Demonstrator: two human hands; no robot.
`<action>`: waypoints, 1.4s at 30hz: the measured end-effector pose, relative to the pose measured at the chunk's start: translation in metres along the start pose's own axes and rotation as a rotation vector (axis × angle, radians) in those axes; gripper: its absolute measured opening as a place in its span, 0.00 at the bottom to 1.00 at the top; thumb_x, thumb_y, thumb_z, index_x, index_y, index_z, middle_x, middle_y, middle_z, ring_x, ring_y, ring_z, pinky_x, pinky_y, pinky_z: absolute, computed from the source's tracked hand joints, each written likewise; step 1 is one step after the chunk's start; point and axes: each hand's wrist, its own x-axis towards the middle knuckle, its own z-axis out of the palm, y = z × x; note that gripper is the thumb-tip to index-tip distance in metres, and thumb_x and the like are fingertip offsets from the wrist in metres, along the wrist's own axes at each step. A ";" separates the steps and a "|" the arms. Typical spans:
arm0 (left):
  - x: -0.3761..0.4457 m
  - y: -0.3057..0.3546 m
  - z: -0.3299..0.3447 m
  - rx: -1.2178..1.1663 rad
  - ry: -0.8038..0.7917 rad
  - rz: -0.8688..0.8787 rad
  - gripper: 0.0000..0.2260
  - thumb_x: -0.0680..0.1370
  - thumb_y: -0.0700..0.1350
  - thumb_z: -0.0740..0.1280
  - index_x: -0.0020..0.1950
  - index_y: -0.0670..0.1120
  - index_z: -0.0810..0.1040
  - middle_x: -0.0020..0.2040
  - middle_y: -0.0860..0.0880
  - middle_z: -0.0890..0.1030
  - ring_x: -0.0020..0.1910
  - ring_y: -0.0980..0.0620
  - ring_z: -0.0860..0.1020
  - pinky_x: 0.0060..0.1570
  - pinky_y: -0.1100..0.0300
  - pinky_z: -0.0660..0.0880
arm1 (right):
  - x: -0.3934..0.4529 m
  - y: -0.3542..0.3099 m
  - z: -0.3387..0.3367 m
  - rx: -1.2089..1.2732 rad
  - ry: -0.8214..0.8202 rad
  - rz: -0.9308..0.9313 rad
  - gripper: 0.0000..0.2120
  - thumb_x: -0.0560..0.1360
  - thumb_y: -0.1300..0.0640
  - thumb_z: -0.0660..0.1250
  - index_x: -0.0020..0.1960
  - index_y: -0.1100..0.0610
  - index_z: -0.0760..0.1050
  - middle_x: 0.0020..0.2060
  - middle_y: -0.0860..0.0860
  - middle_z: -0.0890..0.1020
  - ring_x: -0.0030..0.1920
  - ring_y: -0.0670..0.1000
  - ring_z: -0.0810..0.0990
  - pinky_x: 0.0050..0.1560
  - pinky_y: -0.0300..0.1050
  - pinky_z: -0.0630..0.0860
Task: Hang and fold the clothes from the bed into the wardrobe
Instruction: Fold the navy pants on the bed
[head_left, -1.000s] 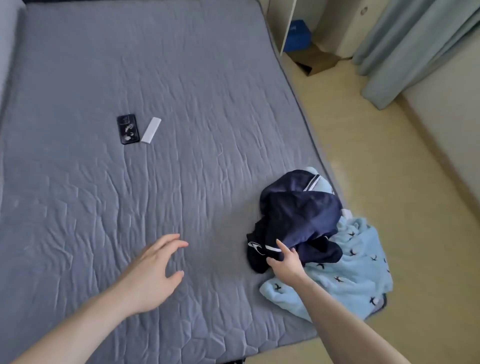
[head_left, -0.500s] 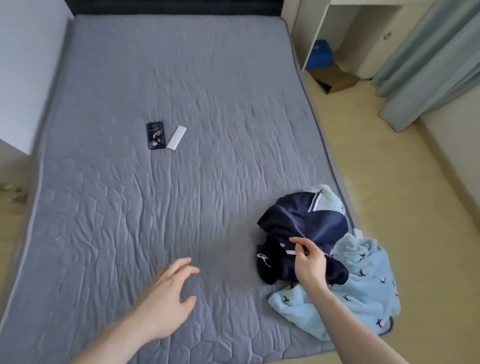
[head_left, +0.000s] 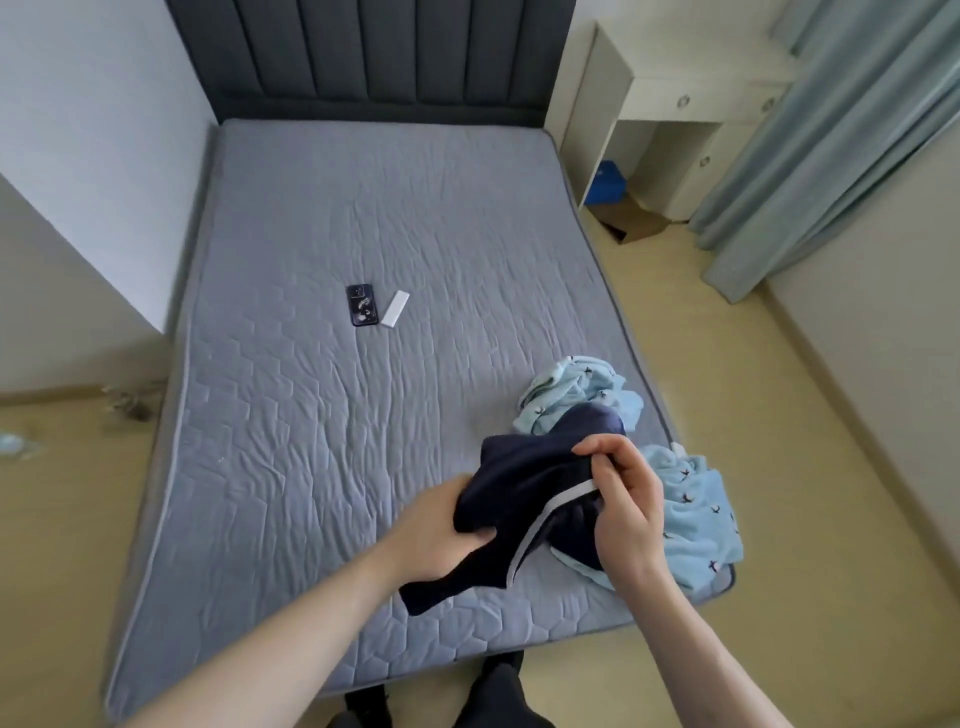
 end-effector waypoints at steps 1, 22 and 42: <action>-0.012 -0.007 -0.006 -0.034 0.016 -0.010 0.05 0.76 0.57 0.70 0.51 0.66 0.78 0.45 0.65 0.83 0.46 0.68 0.80 0.51 0.54 0.79 | -0.008 -0.010 0.010 0.010 -0.014 -0.006 0.16 0.80 0.63 0.58 0.48 0.48 0.82 0.44 0.46 0.83 0.46 0.45 0.79 0.49 0.34 0.75; -0.211 0.065 -0.220 -0.588 0.066 0.241 0.16 0.75 0.35 0.67 0.61 0.31 0.76 0.50 0.39 0.80 0.49 0.44 0.79 0.50 0.56 0.76 | -0.078 0.017 0.142 -0.352 -0.562 0.255 0.34 0.73 0.57 0.78 0.75 0.52 0.70 0.64 0.55 0.80 0.62 0.56 0.81 0.56 0.53 0.82; -0.213 -0.070 -0.345 0.380 0.761 -0.371 0.27 0.77 0.52 0.71 0.74 0.49 0.70 0.71 0.44 0.72 0.66 0.39 0.75 0.64 0.49 0.73 | -0.040 -0.069 0.222 -0.138 -0.579 0.295 0.24 0.79 0.41 0.67 0.29 0.50 0.71 0.27 0.48 0.73 0.28 0.46 0.74 0.30 0.41 0.70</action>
